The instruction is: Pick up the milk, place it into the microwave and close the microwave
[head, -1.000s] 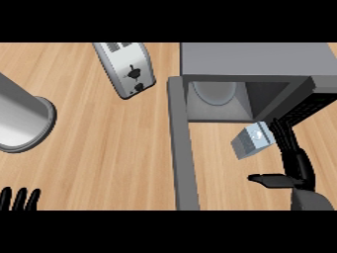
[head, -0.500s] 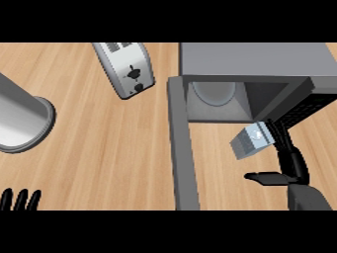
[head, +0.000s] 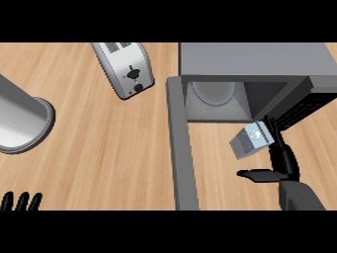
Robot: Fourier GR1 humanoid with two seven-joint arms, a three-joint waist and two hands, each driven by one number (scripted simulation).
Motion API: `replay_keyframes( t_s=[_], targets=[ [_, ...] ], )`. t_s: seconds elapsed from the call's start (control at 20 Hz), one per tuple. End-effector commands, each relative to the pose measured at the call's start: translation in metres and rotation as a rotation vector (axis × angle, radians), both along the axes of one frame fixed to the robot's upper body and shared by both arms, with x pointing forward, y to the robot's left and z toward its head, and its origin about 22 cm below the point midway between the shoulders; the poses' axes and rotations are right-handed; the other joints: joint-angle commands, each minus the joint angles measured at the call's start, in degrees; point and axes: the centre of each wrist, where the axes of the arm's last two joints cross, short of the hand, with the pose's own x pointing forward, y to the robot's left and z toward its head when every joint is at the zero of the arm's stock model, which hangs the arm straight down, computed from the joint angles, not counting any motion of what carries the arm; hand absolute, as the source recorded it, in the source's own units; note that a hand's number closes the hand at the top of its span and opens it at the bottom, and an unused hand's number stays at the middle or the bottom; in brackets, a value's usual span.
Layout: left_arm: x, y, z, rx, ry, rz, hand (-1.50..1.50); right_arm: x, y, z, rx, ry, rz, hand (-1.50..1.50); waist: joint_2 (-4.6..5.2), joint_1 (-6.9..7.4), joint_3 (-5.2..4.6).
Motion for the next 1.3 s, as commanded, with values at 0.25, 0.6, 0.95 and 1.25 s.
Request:
replay_keyframes(
  t_s=[0.25,0.6,0.95,1.25],
  targets=[
    [-0.016,0.009,-0.002,-0.001,0.011,-0.014,-1.50,0.030,0.022,0.008,-0.037,-0.026,-0.103,1.50,0.60,1.09,0.34],
    [0.003,0.014,0.004,-0.003,-0.009,-0.025,-1.50,0.045,0.018,0.019,-0.150,-0.073,-0.147,1.50,0.69,0.94,0.35],
    [-0.008,0.014,-0.010,-0.004,0.008,-0.017,-1.50,0.069,0.027,0.041,-0.014,-0.163,-0.103,1.50,0.42,0.86,0.28],
    [-0.013,0.010,-0.011,-0.011,-0.006,-0.019,-1.50,0.027,0.042,0.001,-0.075,-0.182,-0.240,1.50,0.63,1.06,0.36]
  ],
)
